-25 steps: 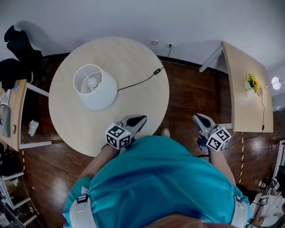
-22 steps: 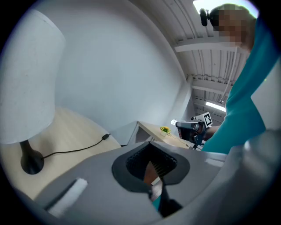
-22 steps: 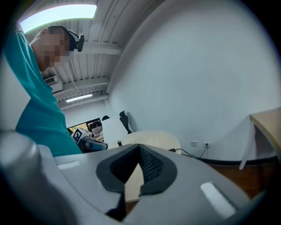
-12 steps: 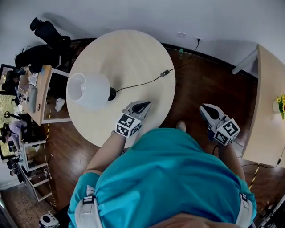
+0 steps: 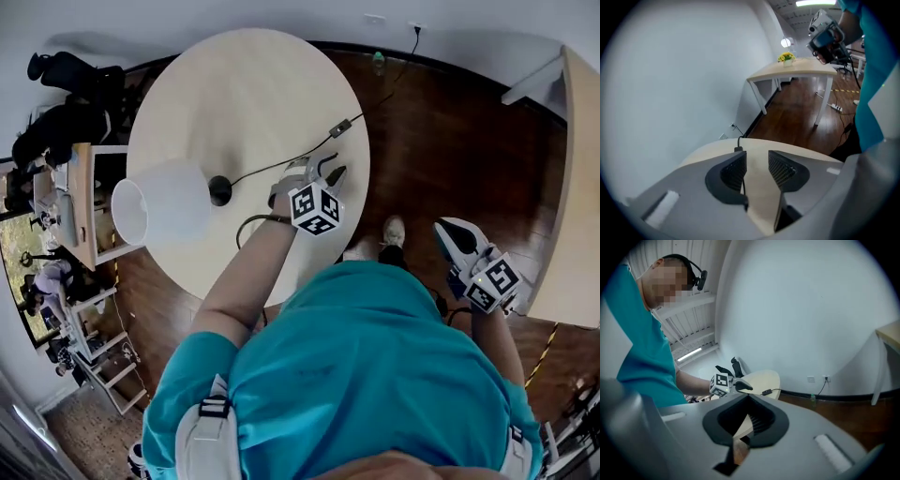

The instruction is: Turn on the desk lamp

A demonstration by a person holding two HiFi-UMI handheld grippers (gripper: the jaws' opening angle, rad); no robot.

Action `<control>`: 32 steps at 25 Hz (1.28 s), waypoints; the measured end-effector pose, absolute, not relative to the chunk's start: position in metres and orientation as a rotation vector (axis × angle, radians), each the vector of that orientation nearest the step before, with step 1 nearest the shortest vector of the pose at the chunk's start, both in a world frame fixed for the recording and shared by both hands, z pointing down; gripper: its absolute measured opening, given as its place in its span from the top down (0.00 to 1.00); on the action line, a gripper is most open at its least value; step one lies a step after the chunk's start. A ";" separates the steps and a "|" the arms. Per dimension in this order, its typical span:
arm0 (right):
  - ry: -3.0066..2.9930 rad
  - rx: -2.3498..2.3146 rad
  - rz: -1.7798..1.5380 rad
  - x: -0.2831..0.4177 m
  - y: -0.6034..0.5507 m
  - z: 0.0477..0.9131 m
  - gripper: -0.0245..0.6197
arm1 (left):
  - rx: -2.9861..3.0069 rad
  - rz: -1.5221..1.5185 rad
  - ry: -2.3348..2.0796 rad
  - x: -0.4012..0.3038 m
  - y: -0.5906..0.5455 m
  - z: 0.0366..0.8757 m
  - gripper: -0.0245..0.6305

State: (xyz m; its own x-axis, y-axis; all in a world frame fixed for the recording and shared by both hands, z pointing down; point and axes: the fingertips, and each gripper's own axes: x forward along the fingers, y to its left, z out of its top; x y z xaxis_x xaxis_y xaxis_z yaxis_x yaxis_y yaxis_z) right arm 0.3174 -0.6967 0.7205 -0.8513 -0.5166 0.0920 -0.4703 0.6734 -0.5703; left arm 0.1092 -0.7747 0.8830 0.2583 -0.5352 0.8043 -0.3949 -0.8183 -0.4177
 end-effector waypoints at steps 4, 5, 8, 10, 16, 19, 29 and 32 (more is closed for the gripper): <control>2.754 -0.873 -1.025 0.309 -0.711 0.756 0.96 | -2.274 -1.777 0.703 0.106 -0.820 0.932 0.52; 2.749 -0.876 -1.041 0.309 -0.711 0.765 0.96 | -2.245 -1.816 0.659 0.106 -0.825 0.943 0.49; 2.730 -0.877 -1.082 0.315 -0.711 0.782 0.96 | -2.197 -1.894 0.575 0.114 -0.836 0.963 0.46; 2.716 -0.873 -1.108 0.322 -0.715 0.783 0.96 | -2.194 -1.926 0.550 0.124 -0.845 0.965 0.45; 2.696 -0.864 -1.133 0.326 -0.716 0.784 0.96 | -2.197 -2.015 0.481 0.128 -0.853 0.969 0.45; 2.693 -0.873 -1.130 0.327 -0.716 0.782 0.96 | -2.190 -2.060 0.461 0.123 -0.851 0.972 0.44; 2.685 -0.875 -1.130 0.331 -0.709 0.781 0.96 | -2.231 -2.187 0.393 0.122 -0.846 0.974 0.40; 2.685 -0.874 -1.132 0.332 -0.708 0.783 0.96 | -2.207 -2.246 0.309 0.123 -0.846 0.976 0.38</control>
State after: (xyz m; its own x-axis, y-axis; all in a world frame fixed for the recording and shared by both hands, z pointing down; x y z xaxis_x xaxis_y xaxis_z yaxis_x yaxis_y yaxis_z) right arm 0.3322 -0.7076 0.7827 -0.8304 -0.5430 0.1250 -0.4686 0.5593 -0.6838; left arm 0.1229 -0.8462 0.9762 -0.0268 -0.1201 0.9924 -0.1520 -0.9807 -0.1228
